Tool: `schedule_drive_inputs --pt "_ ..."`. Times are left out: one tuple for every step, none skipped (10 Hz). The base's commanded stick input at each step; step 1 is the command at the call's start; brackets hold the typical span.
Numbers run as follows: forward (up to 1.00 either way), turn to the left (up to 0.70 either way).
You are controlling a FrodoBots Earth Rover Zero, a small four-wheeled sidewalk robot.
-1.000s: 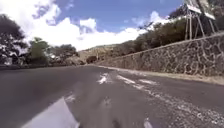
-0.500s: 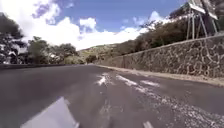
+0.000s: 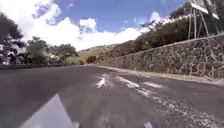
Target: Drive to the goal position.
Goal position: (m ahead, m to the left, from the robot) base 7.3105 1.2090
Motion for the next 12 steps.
schedule_drive_inputs --pt "0.45 0.00" --pt "0.45 0.00" --pt "0.45 0.00" --pt "0.45 0.00" --pt "0.45 0.00" --pt "0.45 0.00" --pt "0.45 0.00" --pt "0.45 0.00" --pt "0.45 0.00" --pt "0.45 0.00" --pt "0.45 0.00" --pt "0.45 0.00"
